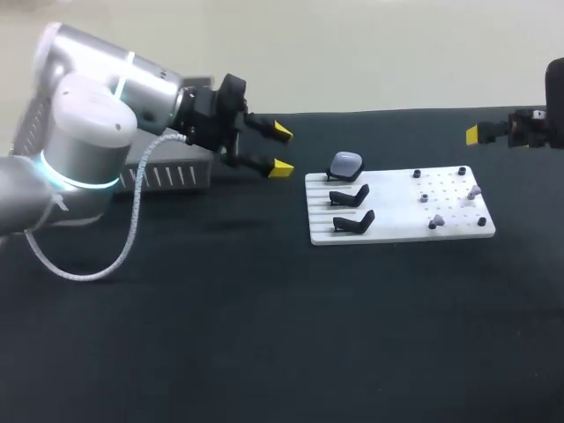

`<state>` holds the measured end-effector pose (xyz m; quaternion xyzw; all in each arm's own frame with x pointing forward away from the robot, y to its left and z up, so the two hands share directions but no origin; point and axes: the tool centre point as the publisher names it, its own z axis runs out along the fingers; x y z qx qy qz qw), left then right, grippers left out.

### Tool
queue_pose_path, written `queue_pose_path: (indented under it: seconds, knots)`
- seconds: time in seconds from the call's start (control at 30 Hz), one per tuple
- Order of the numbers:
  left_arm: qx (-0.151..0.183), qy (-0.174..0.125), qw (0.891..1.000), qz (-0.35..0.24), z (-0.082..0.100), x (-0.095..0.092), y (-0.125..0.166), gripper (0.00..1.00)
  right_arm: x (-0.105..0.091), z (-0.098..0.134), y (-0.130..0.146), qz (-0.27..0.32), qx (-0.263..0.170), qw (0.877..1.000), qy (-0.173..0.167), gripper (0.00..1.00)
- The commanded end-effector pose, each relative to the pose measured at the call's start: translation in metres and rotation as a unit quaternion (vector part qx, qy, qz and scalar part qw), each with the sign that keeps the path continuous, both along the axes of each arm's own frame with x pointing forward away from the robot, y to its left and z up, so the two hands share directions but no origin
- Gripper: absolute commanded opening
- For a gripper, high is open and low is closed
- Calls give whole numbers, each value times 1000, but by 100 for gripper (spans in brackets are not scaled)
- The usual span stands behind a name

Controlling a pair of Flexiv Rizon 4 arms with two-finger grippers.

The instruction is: Pick up each earbud case from the left stands, insert the matching earbuds, close the lid, and place the case in the box.

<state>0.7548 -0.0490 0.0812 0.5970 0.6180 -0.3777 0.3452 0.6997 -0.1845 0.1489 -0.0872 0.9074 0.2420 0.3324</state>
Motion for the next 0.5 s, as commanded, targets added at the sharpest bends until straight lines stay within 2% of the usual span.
queue_pose_path:
  seconds: [0.03, 0.5]
  knots:
    - [-7, -2, 1000, 3, -10, 0, -10, 100, 0, 0, 0, 0, -1, 1000, 0, 100]
    - [-22, -17, 1000, 0, -17, 4, -32, 100, 0, 0, 0, 0, -1, 1000, 0, 100]
